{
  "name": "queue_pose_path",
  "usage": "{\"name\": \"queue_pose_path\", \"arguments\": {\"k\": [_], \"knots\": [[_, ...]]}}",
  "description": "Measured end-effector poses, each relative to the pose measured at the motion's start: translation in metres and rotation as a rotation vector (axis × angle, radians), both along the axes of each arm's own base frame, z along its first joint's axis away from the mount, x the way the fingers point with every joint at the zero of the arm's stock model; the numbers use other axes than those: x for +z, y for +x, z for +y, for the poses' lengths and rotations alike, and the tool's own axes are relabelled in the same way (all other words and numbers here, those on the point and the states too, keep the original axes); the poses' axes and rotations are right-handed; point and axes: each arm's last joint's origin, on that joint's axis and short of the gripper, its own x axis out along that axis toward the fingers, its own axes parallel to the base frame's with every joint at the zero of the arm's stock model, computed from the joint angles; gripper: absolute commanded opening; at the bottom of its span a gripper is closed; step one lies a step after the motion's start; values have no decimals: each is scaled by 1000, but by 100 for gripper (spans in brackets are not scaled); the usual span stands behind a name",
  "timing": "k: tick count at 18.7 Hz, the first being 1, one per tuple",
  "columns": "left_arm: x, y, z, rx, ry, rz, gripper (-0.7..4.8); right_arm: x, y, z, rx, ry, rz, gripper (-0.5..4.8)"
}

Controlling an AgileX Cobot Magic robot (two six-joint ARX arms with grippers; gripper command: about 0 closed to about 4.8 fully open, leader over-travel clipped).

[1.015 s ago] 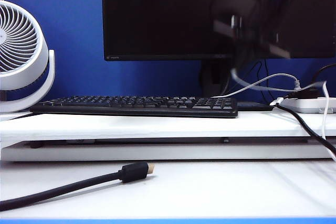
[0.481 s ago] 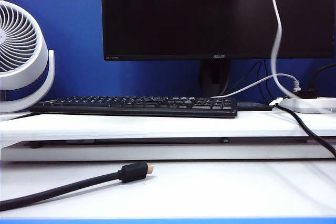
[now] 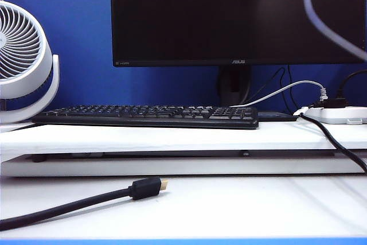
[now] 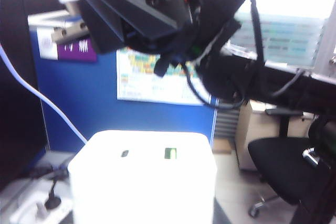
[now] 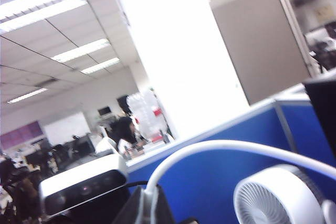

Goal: Pick up the Type-C charging cable and the charging base, insert one end of the Type-C charger into the corresponding slot on the base, and finally place the plugged-in charger back on the table.

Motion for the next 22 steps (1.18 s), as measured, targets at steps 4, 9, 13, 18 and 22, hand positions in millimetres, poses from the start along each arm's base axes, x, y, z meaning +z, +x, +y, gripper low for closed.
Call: {"name": "queue_pose_path", "arguments": {"k": [4, 9, 13, 18, 22], "knots": [[2, -3, -3, -21, -16, -19, 21, 4, -8, 11, 65, 26, -42, -8], [3, -3, -3, -27, -22, -9, 21, 8, -23, 34, 175, 42, -112, -8], [13, -6, -2, -94, -85, -23, 21, 8, -28, 39, 206, 14, -197, -8], [18, -7, -1, -104, -119, -7, 21, 6, -28, 44, 229, -9, -218, -8], [20, -8, -1, -106, -132, -18, 21, 4, -25, 46, 223, -19, -208, -8]]}}
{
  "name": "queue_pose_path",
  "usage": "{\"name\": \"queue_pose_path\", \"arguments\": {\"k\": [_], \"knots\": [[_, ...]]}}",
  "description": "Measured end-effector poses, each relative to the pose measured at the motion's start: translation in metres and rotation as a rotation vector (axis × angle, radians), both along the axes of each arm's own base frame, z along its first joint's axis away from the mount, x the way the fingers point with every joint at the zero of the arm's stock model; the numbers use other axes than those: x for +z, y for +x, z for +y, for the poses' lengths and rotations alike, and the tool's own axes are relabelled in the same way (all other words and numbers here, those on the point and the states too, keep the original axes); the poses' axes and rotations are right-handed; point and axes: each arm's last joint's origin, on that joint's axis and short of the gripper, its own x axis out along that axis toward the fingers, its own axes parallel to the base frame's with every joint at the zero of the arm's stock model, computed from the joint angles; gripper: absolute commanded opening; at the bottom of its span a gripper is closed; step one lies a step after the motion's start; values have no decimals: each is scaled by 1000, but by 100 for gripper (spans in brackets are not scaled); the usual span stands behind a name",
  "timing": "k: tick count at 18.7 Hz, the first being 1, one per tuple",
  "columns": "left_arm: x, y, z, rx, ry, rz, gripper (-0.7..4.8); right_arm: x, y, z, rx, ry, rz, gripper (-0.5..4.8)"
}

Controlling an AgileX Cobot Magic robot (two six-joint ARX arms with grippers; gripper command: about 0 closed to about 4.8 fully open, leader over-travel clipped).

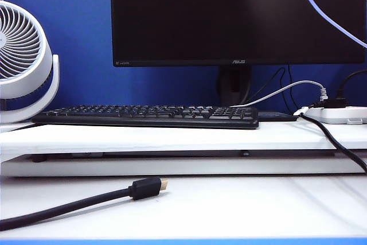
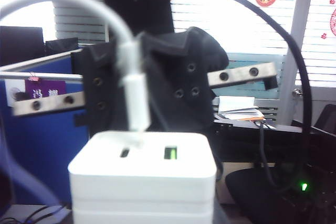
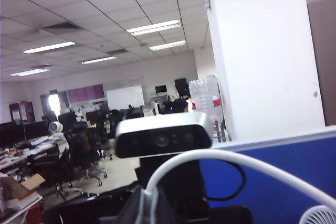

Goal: Pick up the Type-C charging cable and the charging base, insert one end of the Type-C charger into the corresponding slot on the base, and finally place the plugged-in charger back on the table.

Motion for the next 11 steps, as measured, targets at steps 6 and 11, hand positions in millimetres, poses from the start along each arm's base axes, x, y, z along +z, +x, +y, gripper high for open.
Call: {"name": "queue_pose_path", "arguments": {"k": [6, 11], "knots": [[-1, 0, 0, -2, 4, 18, 21, -3, 4, 2, -27, -10, -13, -8], [-1, 0, 0, -2, 3, 17, 21, -3, 4, 2, -27, -10, -15, -8]]}}
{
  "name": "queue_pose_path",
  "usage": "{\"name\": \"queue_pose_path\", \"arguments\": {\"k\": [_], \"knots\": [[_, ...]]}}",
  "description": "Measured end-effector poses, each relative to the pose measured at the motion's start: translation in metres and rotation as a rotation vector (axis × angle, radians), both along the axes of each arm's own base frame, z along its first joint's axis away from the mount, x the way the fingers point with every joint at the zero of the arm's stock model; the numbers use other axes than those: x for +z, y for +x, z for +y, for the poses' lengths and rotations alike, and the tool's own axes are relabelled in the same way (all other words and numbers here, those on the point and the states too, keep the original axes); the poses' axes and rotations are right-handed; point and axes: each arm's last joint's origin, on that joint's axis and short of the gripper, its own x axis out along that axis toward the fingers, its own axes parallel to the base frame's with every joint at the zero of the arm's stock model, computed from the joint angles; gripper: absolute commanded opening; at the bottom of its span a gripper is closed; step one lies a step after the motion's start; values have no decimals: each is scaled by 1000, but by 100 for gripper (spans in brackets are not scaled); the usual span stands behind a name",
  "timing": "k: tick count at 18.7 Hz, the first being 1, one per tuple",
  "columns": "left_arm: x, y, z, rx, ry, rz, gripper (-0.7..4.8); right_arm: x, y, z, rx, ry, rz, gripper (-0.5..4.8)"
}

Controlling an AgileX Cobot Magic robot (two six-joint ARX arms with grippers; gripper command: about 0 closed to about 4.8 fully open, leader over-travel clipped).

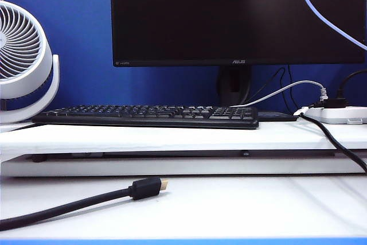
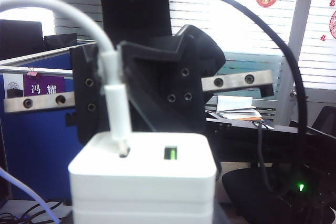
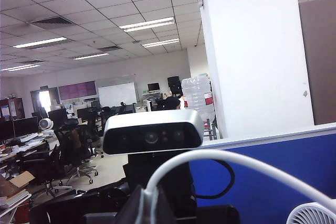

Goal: Pick up the Type-C charging cable and the charging base, insert one end of the Type-C charger into the corresponding slot on the base, and finally place the plugged-in charger back on the table.

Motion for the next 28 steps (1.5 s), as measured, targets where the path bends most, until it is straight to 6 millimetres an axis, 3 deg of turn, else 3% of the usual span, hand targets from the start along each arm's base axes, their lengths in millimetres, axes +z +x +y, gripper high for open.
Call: {"name": "queue_pose_path", "arguments": {"k": [28], "knots": [[3, 1, 0, -40, -38, 16, -5, 0, -5, 5, -24, -37, -126, -9]]}}
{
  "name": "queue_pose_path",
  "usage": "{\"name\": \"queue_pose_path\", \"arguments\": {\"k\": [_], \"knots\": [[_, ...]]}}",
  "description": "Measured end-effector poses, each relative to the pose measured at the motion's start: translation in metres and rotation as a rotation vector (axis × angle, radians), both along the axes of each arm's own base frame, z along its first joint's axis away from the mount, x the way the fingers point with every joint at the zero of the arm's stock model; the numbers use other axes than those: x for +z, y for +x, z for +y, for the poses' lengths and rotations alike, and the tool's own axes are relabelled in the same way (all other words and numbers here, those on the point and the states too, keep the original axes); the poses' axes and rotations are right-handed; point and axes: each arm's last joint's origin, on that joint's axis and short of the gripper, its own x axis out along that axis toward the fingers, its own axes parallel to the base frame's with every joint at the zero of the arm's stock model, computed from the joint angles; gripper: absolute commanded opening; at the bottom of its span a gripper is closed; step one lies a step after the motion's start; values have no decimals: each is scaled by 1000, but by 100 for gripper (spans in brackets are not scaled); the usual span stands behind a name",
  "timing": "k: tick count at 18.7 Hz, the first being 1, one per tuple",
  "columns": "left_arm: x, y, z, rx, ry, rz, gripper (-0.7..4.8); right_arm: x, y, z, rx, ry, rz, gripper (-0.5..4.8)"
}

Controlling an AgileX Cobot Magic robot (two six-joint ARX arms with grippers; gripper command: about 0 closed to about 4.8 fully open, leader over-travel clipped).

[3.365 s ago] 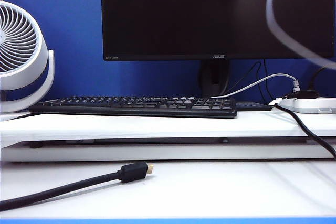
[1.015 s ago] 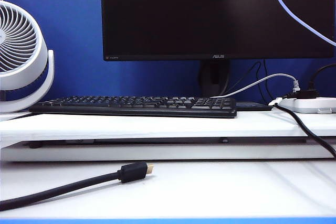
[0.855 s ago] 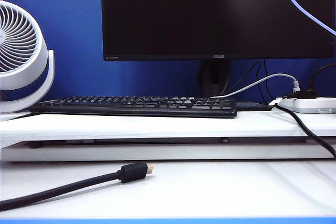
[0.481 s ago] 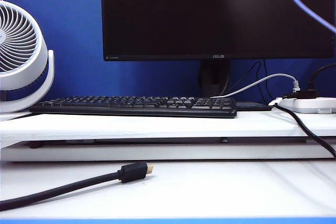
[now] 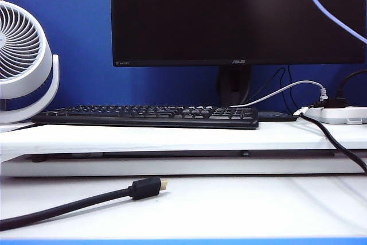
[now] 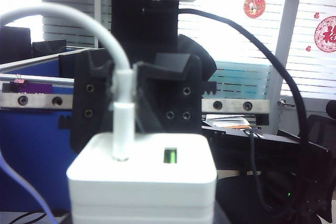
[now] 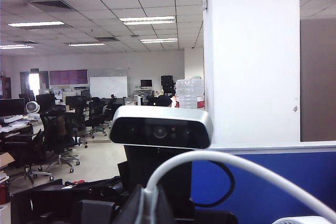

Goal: Pick up the Type-C charging cable and the charging base, insert one end of the Type-C charger into the corresponding slot on the base, and finally place the plugged-in charger back on the table.

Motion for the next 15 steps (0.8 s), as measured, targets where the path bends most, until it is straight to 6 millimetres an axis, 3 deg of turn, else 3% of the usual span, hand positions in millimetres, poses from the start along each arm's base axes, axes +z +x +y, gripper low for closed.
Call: {"name": "queue_pose_path", "arguments": {"k": [15], "knots": [[-6, 8, 3, 4, 31, 30, -5, -5, -2, -10, -82, -85, 30, -9]]}}
